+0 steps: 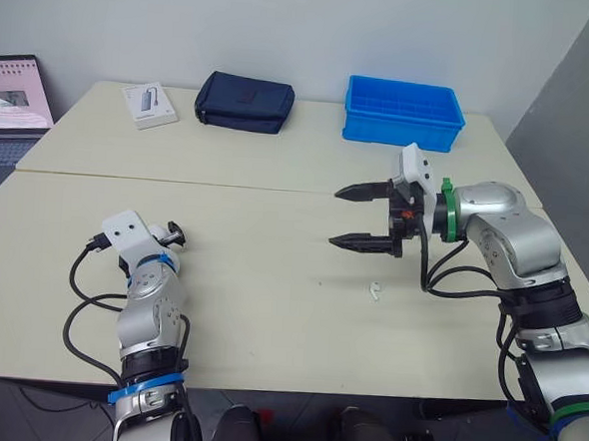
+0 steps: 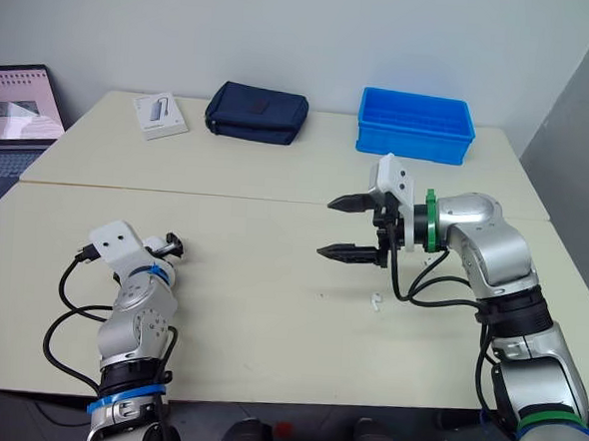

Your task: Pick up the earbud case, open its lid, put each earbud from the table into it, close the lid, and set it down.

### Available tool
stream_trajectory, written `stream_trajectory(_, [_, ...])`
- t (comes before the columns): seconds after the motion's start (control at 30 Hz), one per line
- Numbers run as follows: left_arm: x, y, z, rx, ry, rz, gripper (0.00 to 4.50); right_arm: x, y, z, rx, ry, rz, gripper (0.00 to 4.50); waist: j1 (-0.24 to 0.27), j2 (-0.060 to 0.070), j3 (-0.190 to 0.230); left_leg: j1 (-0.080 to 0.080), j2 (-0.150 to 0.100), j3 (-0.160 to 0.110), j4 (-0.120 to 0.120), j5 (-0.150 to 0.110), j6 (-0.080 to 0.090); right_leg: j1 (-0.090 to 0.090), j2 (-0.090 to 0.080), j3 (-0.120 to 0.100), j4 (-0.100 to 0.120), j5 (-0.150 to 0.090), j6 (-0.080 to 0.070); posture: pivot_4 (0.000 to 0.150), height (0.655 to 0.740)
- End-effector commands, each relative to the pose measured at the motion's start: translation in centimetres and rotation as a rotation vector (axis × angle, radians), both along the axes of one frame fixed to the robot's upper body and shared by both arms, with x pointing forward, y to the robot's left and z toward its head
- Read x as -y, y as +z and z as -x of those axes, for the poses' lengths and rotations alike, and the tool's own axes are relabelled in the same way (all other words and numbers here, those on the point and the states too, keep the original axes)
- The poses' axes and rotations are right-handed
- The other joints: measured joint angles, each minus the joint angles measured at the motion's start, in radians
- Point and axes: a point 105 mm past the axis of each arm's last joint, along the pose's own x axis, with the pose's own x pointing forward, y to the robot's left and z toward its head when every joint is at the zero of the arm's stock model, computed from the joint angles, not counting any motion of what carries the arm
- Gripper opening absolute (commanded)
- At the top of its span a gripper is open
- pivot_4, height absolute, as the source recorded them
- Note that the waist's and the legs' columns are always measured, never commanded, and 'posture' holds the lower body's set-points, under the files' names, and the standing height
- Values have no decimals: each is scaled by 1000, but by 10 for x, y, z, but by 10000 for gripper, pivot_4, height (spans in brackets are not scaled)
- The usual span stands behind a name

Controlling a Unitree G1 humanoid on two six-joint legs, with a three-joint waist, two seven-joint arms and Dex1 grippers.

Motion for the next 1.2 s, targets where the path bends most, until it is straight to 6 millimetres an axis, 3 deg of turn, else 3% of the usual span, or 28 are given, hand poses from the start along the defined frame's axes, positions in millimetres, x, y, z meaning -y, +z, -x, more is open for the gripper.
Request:
stream_trajectory(0.03, [1, -5, 3, -27, 5, 10, 38808, 4, 11, 3, 54, 4, -14, 45000, 0, 0, 0, 0, 0, 0, 0, 0, 0, 0, 0, 0, 0, 0, 0, 1500, 7218])
stream_trajectory(0.1, [-2, -4, 5, -31, 11, 1, 32350, 4, 10, 3, 54, 0, -14, 45000, 0, 0, 0, 0, 0, 0, 0, 0, 0, 0, 0, 0, 0, 0, 0, 1500, 7218])
stream_trajectory(0.17, [-4, -4, 8, -38, 12, -6, 28622, 5, 10, 4, 55, -3, -15, 45000, 0, 0, 0, 0, 0, 0, 0, 0, 0, 0, 0, 0, 0, 0, 0, 1500, 7218])
stream_trajectory(0.37, [2, 0, 15, -47, -96, -29, 28624, 8, 12, 8, 66, -22, -26, 45000, -4, 0, 0, 0, 0, 1, -1, 0, 0, -1, 0, 1, -1, 0, 0, 1500, 7218])
stream_trajectory(0.43, [27, 6, 13, -20, -326, -79, 28624, 13, 12, 12, 72, -44, -34, 45000, -3, 0, 0, 0, 0, 0, -2, 0, 0, -1, 0, 0, -1, 0, 0, 1500, 7218])
stream_trajectory(0.5, [65, 11, 15, 19, -633, -140, 28624, 19, 10, 16, 65, -78, -34, 45000, 2, 0, 0, 0, 0, 0, -4, 0, -1, -2, 0, 0, -1, 0, 0, 1500, 7218])
stream_trajectory(0.6, [122, 12, 39, 70, -1106, -265, 28624, 35, 0, 28, -14, -141, -10, 45000, 11, 0, 0, -2, 0, 1, -4, -1, -2, -2, -1, -2, -2, -2, -2, 1500, 7218])
stream_trajectory(0.7, [151, 13, 59, 132, -1402, -355, 28624, 50, -13, 44, -125, -217, 35, 45000, 14, 0, 0, -5, 0, 2, -4, -2, -3, -4, -2, -2, -5, -2, -3, 1500, 7218])
stream_trajectory(0.8, [172, 13, 76, 206, -1635, -485, 28624, 52, -18, 60, -284, -266, 1, 45000, 4, 1, 0, -6, 0, 1, -4, -2, -2, -6, -1, -1, -5, -2, -3, 1500, 7218])
stream_trajectory(0.97, [193, 26, 80, 389, -1786, -643, 28624, 35, -39, 85, -505, -270, -9, 45000, -1, 1, 0, -5, 1, -3, -4, -1, -2, -6, 1, -2, -2, -6, 0, 1500, 7218])
stream_trajectory(1.2, [209, 48, 80, 626, -1820, -799, 28624, 18, -57, 80, -704, -322, -85, 45000, -1, 1, 0, -9, 0, -5, 0, -2, -2, -6, 1, -2, -3, -5, 2, 1500, 7218])
